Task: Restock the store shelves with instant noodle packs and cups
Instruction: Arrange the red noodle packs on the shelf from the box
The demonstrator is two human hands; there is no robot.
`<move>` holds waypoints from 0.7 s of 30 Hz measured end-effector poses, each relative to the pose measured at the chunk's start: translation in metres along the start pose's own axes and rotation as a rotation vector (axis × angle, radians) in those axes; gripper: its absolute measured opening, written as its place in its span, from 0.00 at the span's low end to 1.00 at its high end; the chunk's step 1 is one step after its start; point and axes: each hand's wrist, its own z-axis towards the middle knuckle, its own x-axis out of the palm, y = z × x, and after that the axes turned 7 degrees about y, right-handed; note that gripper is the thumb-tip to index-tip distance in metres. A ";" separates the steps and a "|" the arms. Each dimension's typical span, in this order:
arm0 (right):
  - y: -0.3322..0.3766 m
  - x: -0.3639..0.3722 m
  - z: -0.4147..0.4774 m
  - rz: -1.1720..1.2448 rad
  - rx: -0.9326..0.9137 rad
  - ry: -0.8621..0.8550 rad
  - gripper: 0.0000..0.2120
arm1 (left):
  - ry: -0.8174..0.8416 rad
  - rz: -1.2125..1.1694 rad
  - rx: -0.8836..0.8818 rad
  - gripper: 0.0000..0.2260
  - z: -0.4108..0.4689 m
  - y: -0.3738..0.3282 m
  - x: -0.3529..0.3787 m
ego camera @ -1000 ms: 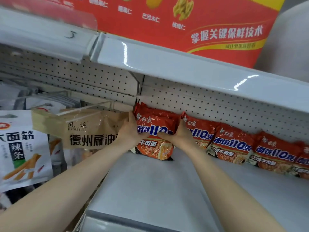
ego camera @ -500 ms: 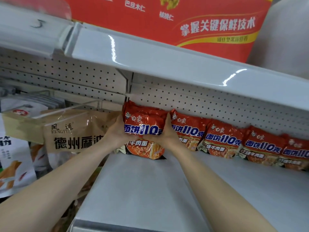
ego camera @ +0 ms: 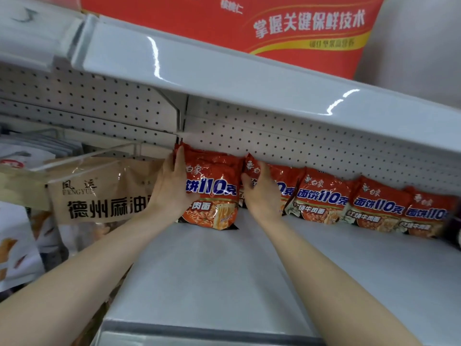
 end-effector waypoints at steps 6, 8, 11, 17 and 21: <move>-0.041 -0.006 0.011 -0.283 0.102 0.317 0.35 | 0.102 0.166 -0.005 0.50 0.003 -0.019 0.008; -0.046 -0.007 0.015 -0.228 0.096 0.316 0.34 | 0.099 0.162 -0.006 0.49 0.004 -0.019 0.009; -0.051 -0.005 0.017 -0.166 0.097 0.284 0.33 | 0.094 0.181 0.001 0.48 0.005 -0.017 0.009; -0.031 -0.006 0.007 -0.174 0.094 0.231 0.33 | 0.116 0.153 0.007 0.50 -0.006 -0.014 0.006; 0.003 -0.013 -0.014 -0.114 -0.031 0.151 0.26 | 0.201 0.183 0.005 0.56 -0.015 -0.011 0.001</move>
